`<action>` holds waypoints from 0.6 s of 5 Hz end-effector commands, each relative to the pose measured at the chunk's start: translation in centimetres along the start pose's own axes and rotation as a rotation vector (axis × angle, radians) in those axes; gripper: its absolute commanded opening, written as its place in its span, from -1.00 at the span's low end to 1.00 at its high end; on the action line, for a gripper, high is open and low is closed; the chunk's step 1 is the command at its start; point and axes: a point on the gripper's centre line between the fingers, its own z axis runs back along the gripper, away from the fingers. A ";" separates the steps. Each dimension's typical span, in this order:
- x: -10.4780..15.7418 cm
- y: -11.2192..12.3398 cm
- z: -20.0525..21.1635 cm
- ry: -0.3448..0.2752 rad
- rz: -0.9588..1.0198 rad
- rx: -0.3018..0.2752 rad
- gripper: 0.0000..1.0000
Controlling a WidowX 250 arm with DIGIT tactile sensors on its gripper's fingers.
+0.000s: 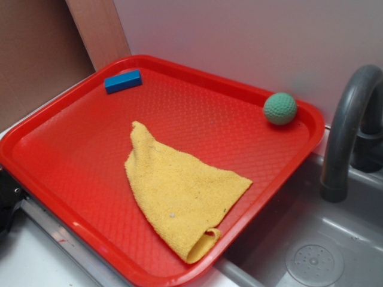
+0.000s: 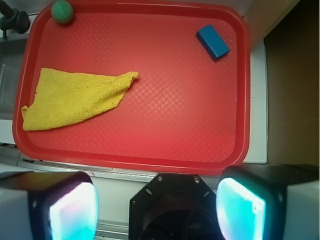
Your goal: Grab the blue block.
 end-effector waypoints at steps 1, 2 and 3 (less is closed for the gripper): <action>0.0 0.0 0.0 0.000 0.000 0.000 1.00; 2.8 1.6 -1.0 -0.035 -0.090 -0.007 1.00; 5.7 3.9 -3.3 -0.036 -0.218 0.024 1.00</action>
